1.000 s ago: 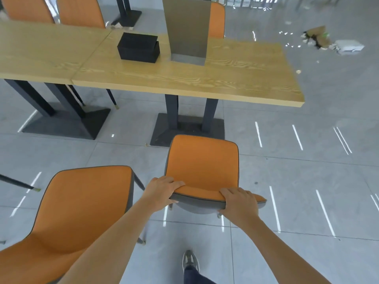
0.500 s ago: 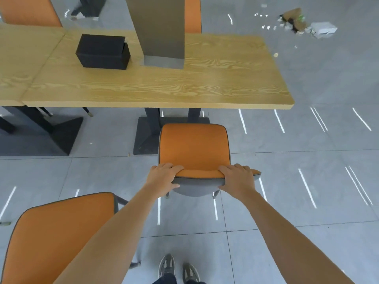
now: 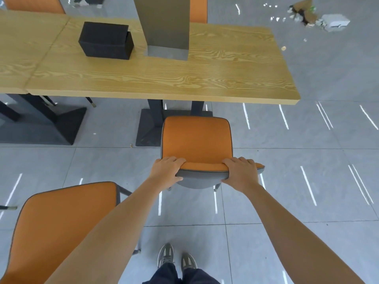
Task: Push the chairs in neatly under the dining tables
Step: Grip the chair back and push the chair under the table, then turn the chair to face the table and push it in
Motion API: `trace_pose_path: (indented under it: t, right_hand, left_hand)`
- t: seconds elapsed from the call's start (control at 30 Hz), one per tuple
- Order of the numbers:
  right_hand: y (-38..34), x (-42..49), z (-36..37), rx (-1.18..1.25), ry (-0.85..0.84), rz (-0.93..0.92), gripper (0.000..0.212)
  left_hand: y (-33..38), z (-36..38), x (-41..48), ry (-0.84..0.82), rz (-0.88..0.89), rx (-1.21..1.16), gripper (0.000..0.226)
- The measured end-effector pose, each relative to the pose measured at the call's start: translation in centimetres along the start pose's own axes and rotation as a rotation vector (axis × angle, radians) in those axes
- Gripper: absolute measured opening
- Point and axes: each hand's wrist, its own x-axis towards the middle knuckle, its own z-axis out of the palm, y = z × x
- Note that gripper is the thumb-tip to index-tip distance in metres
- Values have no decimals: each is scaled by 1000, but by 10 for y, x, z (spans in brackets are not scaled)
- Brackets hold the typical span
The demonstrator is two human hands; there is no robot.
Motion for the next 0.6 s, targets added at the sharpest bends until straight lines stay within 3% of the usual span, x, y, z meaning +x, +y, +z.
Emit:
trace_pose_path:
  t: [0.2, 0.37, 0.6]
  right_hand:
    - [-18, -10, -11, -20, -96, 93, 40]
    - [-52, -23, -28, 15, -176, 82, 58]
    - [-160, -60, -32, 106, -86, -35, 79]
  left_hand:
    - [-8, -16, -44, 11, -91, 7, 47]
    - [-44, -36, -93, 33, -162, 65, 46]
    - [-121, -40, -173, 77, -214, 116, 58]
